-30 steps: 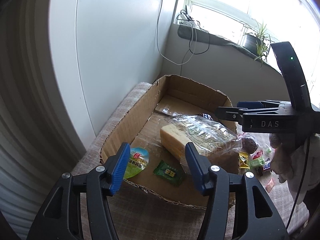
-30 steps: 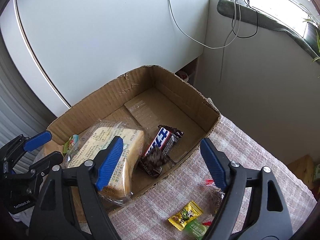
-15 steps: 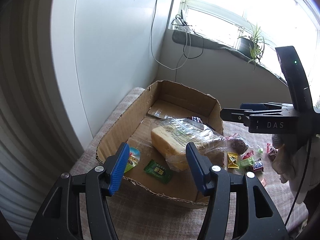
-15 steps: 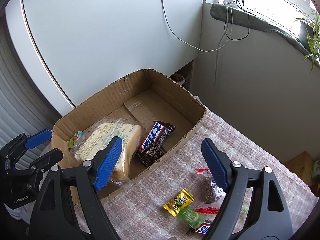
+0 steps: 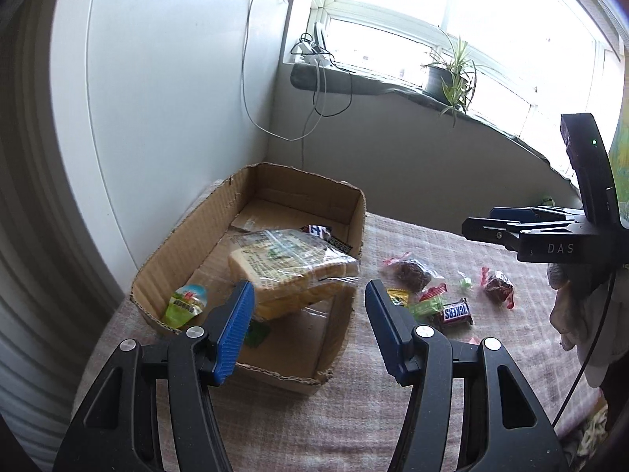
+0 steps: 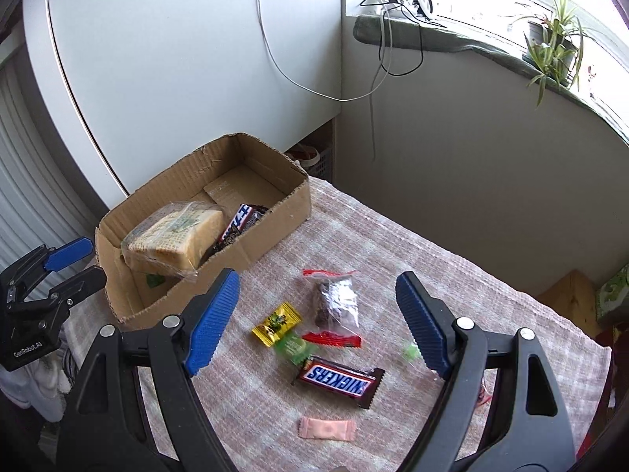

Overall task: Organize snacks
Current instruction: 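Open both tools to release the items in the box and withdraw, then grasp the pink candy packet with the left tool while the right tool grasps the red-trimmed candy bag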

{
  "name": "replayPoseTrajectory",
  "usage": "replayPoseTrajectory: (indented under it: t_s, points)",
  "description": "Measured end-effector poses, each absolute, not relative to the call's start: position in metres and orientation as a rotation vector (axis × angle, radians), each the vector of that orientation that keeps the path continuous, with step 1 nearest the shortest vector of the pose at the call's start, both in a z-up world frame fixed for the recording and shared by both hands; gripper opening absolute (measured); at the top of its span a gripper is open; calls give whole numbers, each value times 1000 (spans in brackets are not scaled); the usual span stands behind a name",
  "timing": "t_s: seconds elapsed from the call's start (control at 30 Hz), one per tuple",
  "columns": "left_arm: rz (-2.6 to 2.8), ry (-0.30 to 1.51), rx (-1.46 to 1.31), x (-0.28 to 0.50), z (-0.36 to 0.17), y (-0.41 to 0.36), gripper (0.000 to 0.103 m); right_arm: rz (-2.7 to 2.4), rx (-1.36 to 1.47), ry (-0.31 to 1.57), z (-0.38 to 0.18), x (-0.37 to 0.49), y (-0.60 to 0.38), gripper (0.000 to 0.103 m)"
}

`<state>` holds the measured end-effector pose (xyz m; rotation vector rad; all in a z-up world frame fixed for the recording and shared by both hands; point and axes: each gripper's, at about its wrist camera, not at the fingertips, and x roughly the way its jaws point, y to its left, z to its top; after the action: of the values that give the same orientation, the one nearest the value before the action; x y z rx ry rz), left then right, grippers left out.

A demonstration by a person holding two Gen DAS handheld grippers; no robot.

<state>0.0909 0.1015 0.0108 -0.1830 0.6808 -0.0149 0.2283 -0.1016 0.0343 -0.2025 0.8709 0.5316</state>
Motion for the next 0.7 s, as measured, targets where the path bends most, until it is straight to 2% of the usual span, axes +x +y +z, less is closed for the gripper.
replayPoseTrajectory:
  t_s: [0.37, 0.7]
  points:
    - [-138, 740, -134, 97, -3, 42, 58, 394, -143, 914, 18, 225, -197, 84]
    - [-279, 818, -61, 107, -21, -14, 58, 366, -112, 971, -12, 232, -239, 84]
